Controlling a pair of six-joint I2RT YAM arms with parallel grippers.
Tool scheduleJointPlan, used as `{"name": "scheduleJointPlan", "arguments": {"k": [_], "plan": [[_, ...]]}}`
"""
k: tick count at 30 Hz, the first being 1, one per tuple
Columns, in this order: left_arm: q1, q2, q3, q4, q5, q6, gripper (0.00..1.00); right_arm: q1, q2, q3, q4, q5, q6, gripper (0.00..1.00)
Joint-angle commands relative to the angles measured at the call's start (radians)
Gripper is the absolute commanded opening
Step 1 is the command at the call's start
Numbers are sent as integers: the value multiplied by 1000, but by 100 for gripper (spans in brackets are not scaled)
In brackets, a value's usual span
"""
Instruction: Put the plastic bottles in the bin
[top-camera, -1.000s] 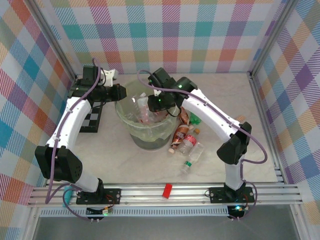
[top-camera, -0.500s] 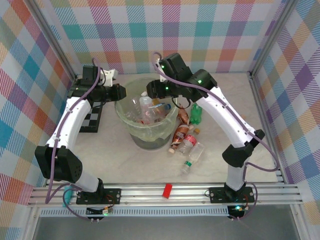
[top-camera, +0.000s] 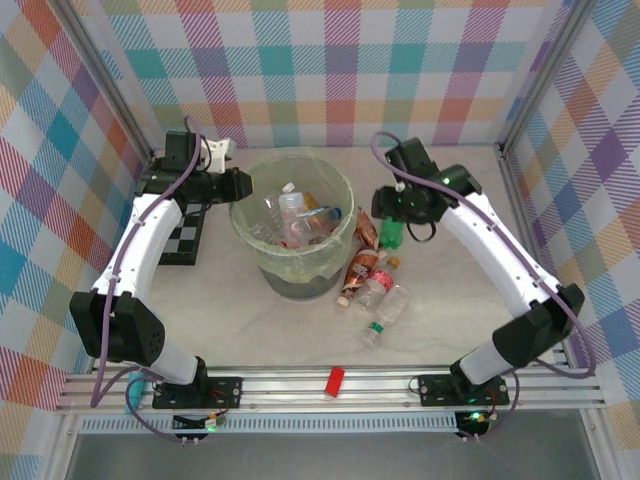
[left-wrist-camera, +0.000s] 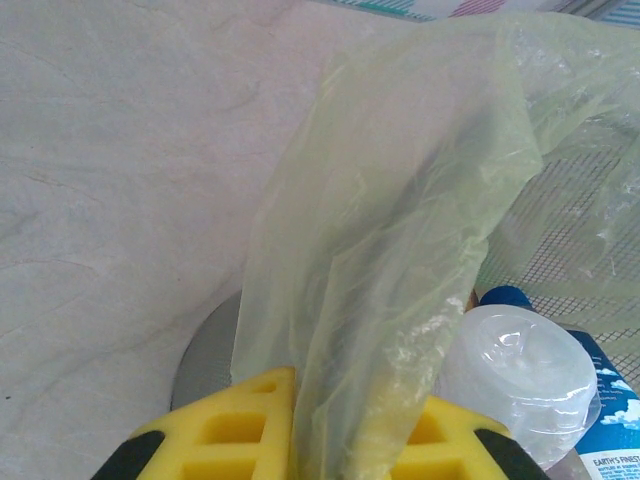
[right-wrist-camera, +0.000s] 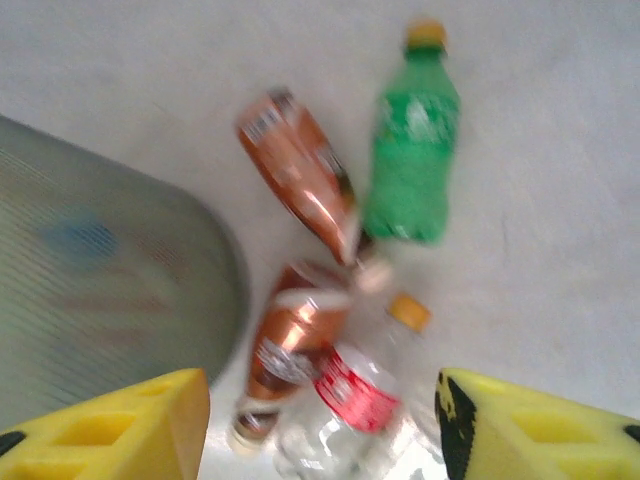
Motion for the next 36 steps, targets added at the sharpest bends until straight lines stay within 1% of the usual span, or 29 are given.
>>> {"name": "scheduleJointPlan", "arguments": {"k": [1, 2, 4, 8, 11, 13, 16, 18, 25, 30, 36], "plan": [[4, 18, -24, -62, -8, -13, 15, -1, -97, -168, -23, -75, 169, 65], [4, 16, -24, -63, -10, -13, 15, -2, -122, -229, -13, -103, 199, 66], [4, 14, -23, -63, -9, -12, 15, -2, -189, -374, 27, -161, 282, 78], [4, 17, -23, -60, -4, -14, 15, 0, -280, -592, 146, -266, 422, 84], [4, 18, -23, -60, -6, -15, 15, 3, -282, -690, 207, -322, 488, 94], [4, 18, -25, -60, -9, -14, 15, 15, -251, -723, 234, -352, 506, 97], [4, 23, -24, -61, -8, -15, 15, 52, -201, -737, 257, -364, 521, 100], [4, 25, -23, -61, -9, -13, 15, 58, -177, -748, 260, -366, 523, 100], [4, 35, -22, -64, -14, -13, 15, 58, -114, -823, 314, -384, 536, 100], [5, 40, -20, -64, -18, -13, 15, 55, -115, -877, 320, -375, 541, 100], [6, 44, -18, -66, -17, -13, 15, 40, -89, -908, 355, -383, 529, 96]]}}
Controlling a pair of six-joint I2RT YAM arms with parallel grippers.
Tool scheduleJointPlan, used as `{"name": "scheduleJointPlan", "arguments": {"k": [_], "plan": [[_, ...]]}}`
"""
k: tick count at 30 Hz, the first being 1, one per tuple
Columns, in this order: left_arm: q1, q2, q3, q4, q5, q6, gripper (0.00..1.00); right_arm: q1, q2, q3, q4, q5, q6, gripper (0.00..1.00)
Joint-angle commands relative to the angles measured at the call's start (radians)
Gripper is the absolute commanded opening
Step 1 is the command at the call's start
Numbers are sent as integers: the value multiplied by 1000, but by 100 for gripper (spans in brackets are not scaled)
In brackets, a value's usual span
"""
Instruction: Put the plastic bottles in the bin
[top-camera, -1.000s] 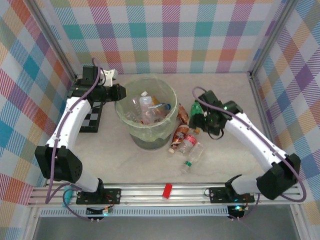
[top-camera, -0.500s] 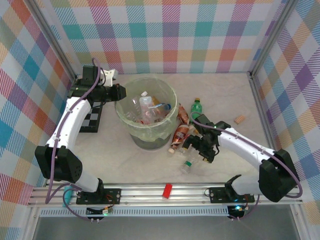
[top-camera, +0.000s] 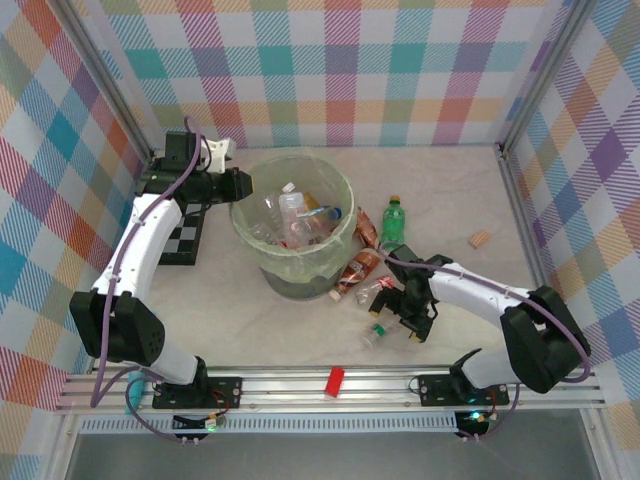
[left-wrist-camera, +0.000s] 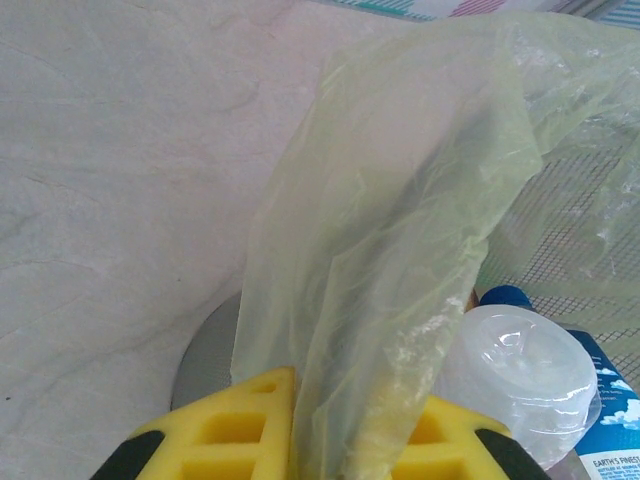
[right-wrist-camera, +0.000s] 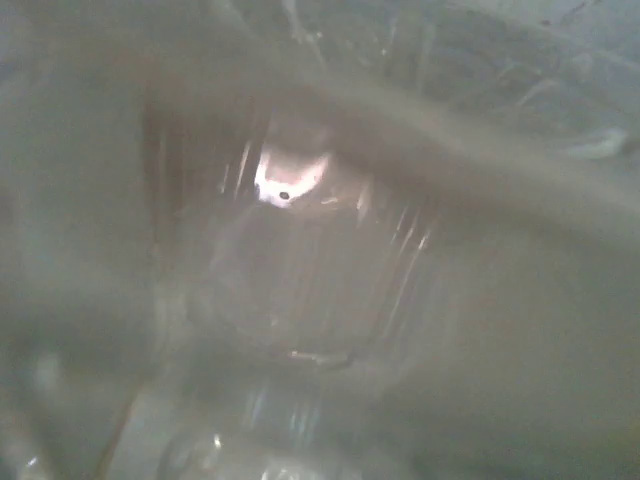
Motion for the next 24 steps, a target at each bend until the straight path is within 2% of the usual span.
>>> {"name": "scheduleJointPlan", "arguments": {"k": [1, 8, 16, 24], "plan": [[6, 42, -18, -68, -17, -14, 15, -11, 22, -15, 20, -20, 6, 95], [6, 41, -15, -71, -18, -9, 16, -24, -33, 2, -20, 8, 1, 84], [7, 38, -14, -75, -24, -3, 15, -52, -115, 17, -76, 35, 7, 63], [9, 40, -13, -75, -20, -6, 15, -95, -159, 150, -200, 79, -90, 57]]}}
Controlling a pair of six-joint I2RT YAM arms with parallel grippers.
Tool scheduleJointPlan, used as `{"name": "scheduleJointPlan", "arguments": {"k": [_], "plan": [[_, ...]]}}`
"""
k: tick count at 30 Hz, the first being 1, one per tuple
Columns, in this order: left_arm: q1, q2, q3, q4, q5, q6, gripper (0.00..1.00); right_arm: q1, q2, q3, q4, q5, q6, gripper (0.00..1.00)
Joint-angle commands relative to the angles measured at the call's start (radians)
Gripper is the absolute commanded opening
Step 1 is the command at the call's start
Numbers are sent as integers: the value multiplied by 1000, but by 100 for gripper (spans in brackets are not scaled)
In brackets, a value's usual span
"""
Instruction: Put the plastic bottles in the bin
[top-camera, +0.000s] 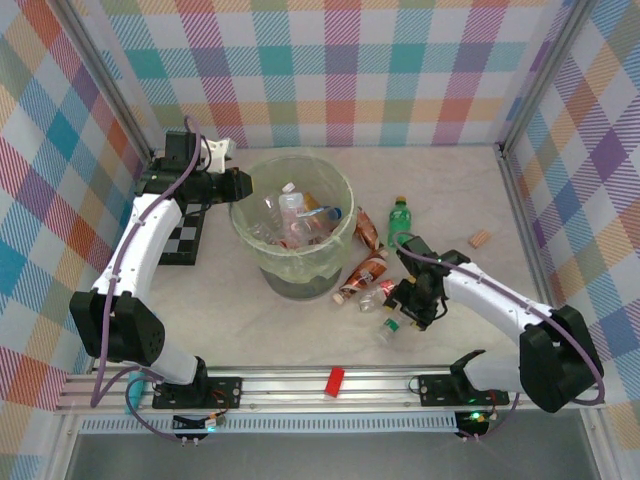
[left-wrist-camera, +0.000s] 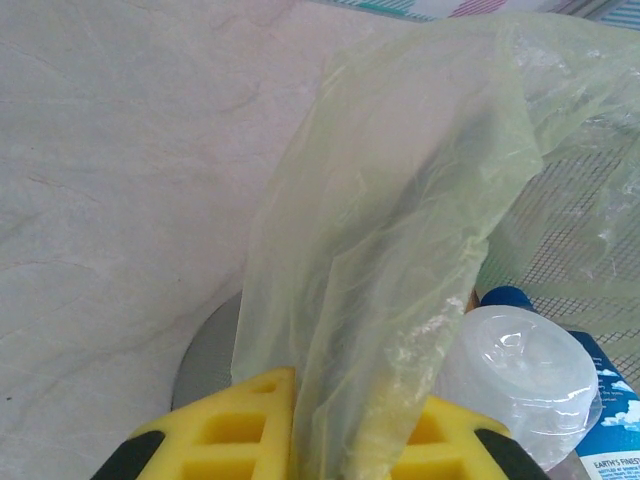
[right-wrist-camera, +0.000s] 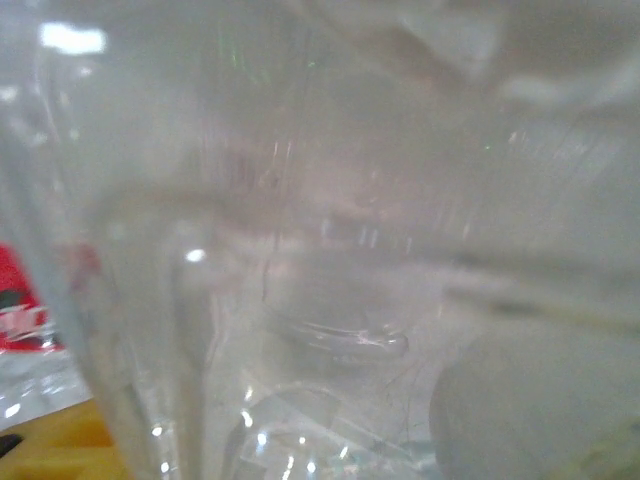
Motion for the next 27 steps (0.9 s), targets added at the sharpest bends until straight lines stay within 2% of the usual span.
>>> {"name": "scheduleJointPlan", "arguments": {"k": [1, 10, 15, 18, 22, 27], "plan": [[8, 39, -14, -75, -18, -5, 15, -29, -47, 112, -98, 46, -76, 56], [8, 33, -15, -75, -12, -5, 16, -70, -33, 520, -218, 140, -277, 47], [8, 28, -15, -72, -10, -7, 15, -71, 26, 757, -215, 161, -366, 46], [8, 23, -14, -73, -19, -7, 15, -72, 74, 868, -165, 133, -406, 45], [8, 25, -16, -74, -15, -7, 15, -65, 165, 1015, -91, 3, -415, 44], [8, 27, -17, -72, -13, -7, 15, 10, 285, 1219, -48, -38, -431, 43]]}}
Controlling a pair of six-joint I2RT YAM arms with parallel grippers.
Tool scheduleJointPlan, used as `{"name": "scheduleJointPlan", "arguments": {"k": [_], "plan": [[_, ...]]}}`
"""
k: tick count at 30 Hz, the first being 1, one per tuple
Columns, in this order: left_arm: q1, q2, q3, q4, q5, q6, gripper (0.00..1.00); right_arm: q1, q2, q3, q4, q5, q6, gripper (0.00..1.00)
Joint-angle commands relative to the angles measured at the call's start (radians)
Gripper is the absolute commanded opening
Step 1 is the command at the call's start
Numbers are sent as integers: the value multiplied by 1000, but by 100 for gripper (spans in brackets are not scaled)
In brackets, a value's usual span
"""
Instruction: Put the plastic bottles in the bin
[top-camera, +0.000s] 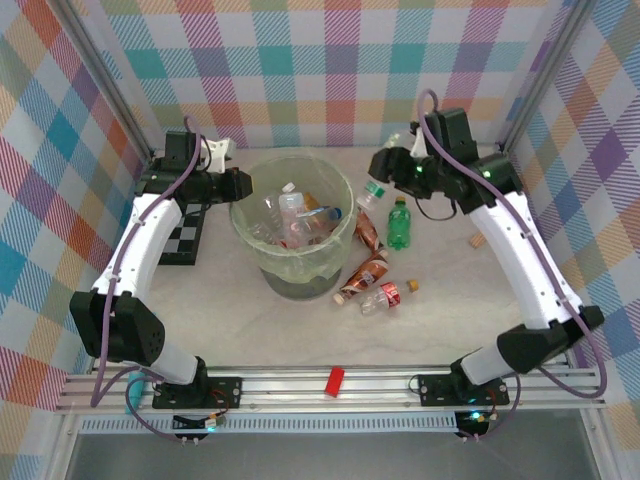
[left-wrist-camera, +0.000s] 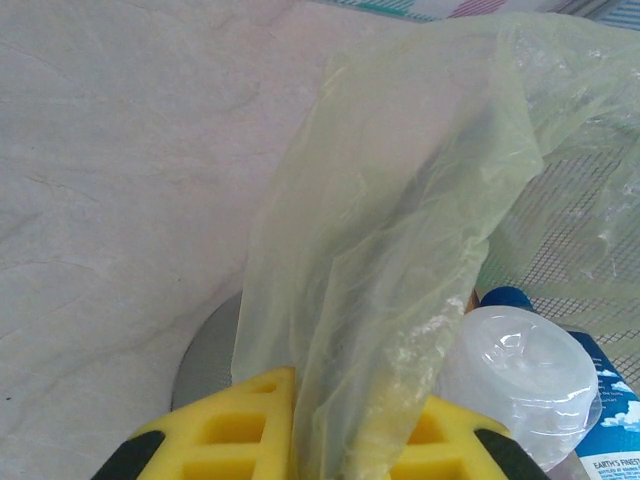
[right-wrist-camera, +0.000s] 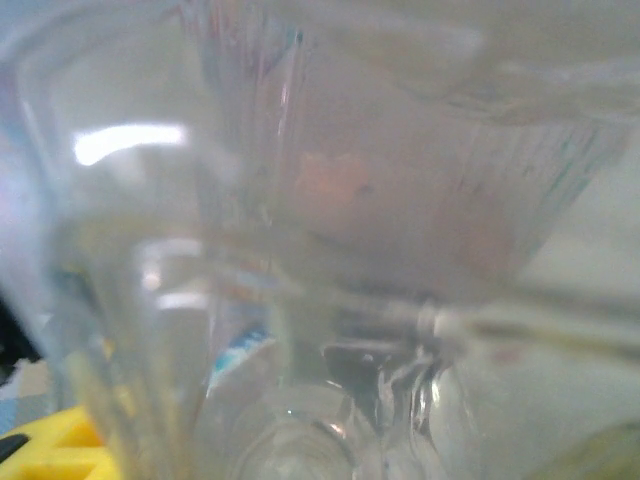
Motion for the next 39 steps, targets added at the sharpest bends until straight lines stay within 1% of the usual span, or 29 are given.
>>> {"name": "scheduleJointPlan", "arguments": {"k": [1, 4, 9, 12, 17, 18, 20, 22, 26, 29, 32, 35, 38, 39], "plan": [[8, 26, -18, -72, -13, -7, 15, 62, 66, 133, 57, -69, -41, 43], [7, 27, -16, -71, -14, -9, 15, 115, 159, 248, 30, -96, -55, 43], [8, 29, -17, -71, -15, -9, 15, 198, 322, 435, -101, -118, -107, 43], [8, 28, -17, -71, -15, -10, 15, 222, 378, 478, -176, -111, -133, 44], [8, 32, -16, -69, -10, -12, 15, 231, 413, 477, -264, -127, -182, 47], [8, 33, -16, -70, -10, -12, 15, 231, 421, 483, -285, -139, -198, 48], [8, 33, -16, -68, -11, -13, 15, 236, 437, 501, -326, -123, -215, 52], [6, 33, -18, -66, -11, -15, 15, 236, 447, 514, -362, -93, -233, 58], [7, 36, -17, -65, -10, -18, 15, 236, 444, 531, -382, -62, -255, 76], [7, 34, -16, -64, -10, -18, 15, 236, 441, 556, -388, -56, -272, 83], [6, 34, -16, -65, -9, -18, 15, 236, 445, 595, -393, -44, -286, 86], [6, 38, -16, -70, -9, -15, 15, 236, 442, 613, -381, -40, -293, 87], [7, 37, -16, -70, -8, -14, 15, 237, 444, 620, -357, -24, -298, 84], [7, 37, -16, -71, -9, -13, 15, 236, 447, 623, -346, -20, -295, 82]]}}
